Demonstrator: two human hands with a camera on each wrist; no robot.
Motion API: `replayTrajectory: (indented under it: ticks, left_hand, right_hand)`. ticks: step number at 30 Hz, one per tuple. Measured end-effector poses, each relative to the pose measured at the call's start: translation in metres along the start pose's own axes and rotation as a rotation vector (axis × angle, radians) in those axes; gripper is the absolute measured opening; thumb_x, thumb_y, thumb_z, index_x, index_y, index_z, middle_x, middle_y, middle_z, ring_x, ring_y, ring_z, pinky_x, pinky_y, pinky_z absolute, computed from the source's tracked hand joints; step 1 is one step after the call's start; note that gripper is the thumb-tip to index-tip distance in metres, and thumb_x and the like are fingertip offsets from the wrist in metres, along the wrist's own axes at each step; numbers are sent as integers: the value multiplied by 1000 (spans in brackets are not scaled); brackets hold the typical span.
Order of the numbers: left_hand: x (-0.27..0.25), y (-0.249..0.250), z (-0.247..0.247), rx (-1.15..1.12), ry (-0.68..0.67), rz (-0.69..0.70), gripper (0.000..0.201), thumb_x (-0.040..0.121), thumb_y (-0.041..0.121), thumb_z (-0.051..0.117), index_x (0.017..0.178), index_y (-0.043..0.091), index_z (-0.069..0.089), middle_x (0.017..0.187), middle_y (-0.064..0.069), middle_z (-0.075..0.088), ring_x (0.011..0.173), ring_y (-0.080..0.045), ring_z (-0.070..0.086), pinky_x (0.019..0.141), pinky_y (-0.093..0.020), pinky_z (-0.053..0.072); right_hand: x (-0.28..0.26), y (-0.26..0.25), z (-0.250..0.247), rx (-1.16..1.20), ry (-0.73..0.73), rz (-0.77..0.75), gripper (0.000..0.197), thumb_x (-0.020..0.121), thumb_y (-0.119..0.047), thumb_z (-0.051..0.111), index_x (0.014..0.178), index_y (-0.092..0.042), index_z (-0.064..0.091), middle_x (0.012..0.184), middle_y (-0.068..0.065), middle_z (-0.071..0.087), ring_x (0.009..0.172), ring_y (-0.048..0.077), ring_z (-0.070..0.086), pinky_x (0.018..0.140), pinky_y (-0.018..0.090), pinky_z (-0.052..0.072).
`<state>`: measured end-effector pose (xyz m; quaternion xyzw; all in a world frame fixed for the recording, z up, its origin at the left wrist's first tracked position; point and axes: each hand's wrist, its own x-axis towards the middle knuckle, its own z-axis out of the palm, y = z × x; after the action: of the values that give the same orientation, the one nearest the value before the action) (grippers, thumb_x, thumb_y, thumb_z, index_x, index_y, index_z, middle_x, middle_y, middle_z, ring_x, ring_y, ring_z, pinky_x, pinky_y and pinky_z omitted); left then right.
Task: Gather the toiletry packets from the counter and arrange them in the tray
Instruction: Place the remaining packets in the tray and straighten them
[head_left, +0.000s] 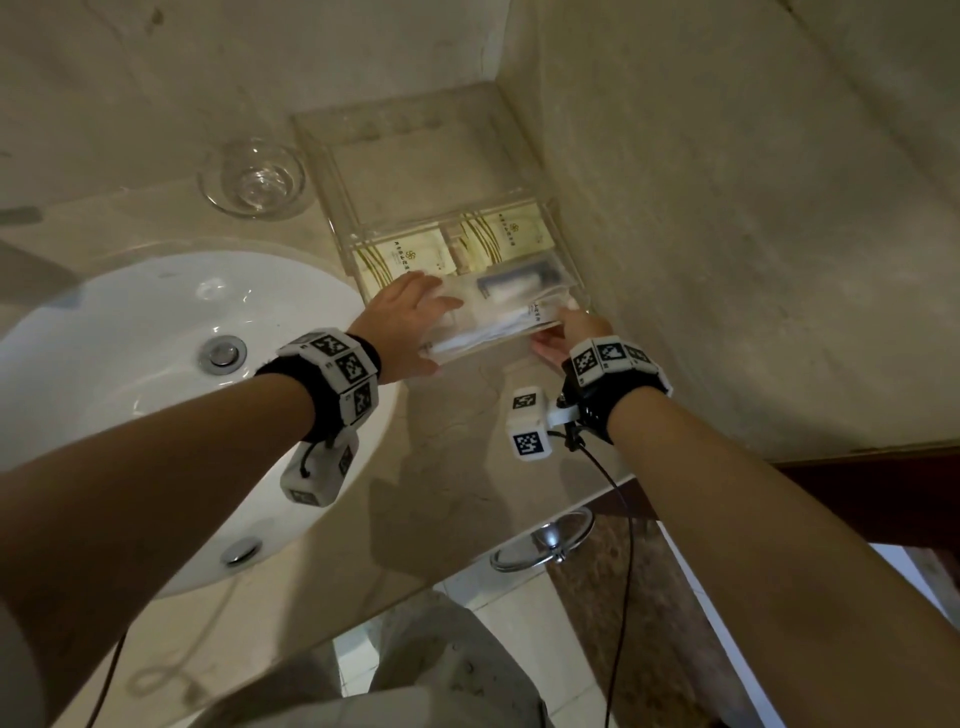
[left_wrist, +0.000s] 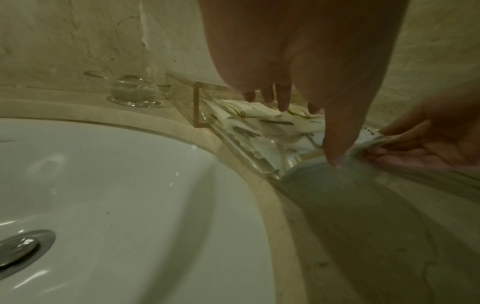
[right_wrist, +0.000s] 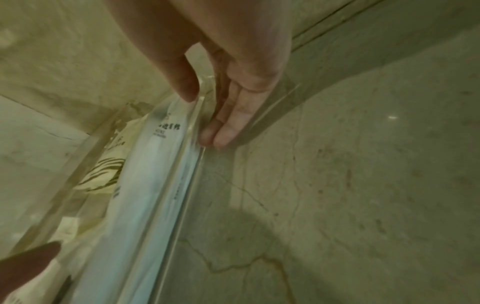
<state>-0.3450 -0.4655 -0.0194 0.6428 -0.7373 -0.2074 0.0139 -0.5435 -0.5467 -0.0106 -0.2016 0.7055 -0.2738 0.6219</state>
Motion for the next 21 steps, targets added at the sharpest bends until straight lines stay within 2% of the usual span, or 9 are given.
replayTrajectory:
  ticks: [2,3,6,10,11,13,16,17,21]
  left_hand:
    - [0,2,-2,5,8,19,85,71,28,74,143,17,31,153,-13,21,143,-33,12,118,-41,10]
    - [-1,2,-3,11,14,33,85,71,27,74,143,17,31,153,-13,22,143,-33,13,118,-41,11]
    - [-2,6,-3,47,22,77,83,70,25,73,142,17,33,152,-11,25,143,-31,16,116,-43,16]
    - [-5,13,-5,86,37,148,77,72,18,71,141,16,36,151,-11,29,143,-30,20,114,-45,18]
    - [-5,14,-7,92,39,160,77,72,17,71,141,17,37,151,-10,29,142,-29,20,114,-45,18]
    - [-4,14,-10,95,32,159,78,72,19,70,141,19,34,151,-8,28,143,-27,19,114,-44,18]
    - [-4,13,-14,86,18,135,80,73,21,70,143,21,31,152,-6,26,143,-25,18,114,-42,18]
    - [-4,13,-15,85,15,130,80,73,21,69,143,21,30,152,-5,26,143,-25,17,114,-42,18]
    - [-5,12,-14,70,-2,99,80,74,20,69,144,21,29,152,-5,26,143,-25,17,115,-42,19]
  right_hand:
    - [2,0,1,-29,3,1,17,93,-3,44,80,-3,54,75,13,59,63,20,58,74,34,51]
    - [4,0,1,-36,-3,-6,18,94,-2,42,80,-4,54,73,12,58,62,20,58,72,34,51]
    - [3,-1,2,-43,28,-6,17,93,0,39,99,-2,54,70,13,58,59,20,57,56,33,50]
    - [6,0,-3,-32,8,-60,31,92,-3,38,119,2,52,70,13,56,56,20,54,71,41,58]
    - [6,1,-3,-22,7,-77,33,92,-5,39,121,3,51,70,13,56,56,20,54,65,38,57]
    - [6,-1,-3,-21,21,-103,36,92,-7,41,126,1,49,77,15,60,59,21,57,51,30,55]
    - [5,-3,0,20,36,-121,41,89,-4,45,130,-1,46,111,22,62,73,25,62,45,29,56]
    - [7,-3,1,36,29,-124,42,88,-2,46,130,-2,46,115,22,60,76,25,62,44,29,56]
    - [11,-1,1,88,12,-129,44,83,5,48,128,4,47,109,23,59,86,32,63,51,36,54]
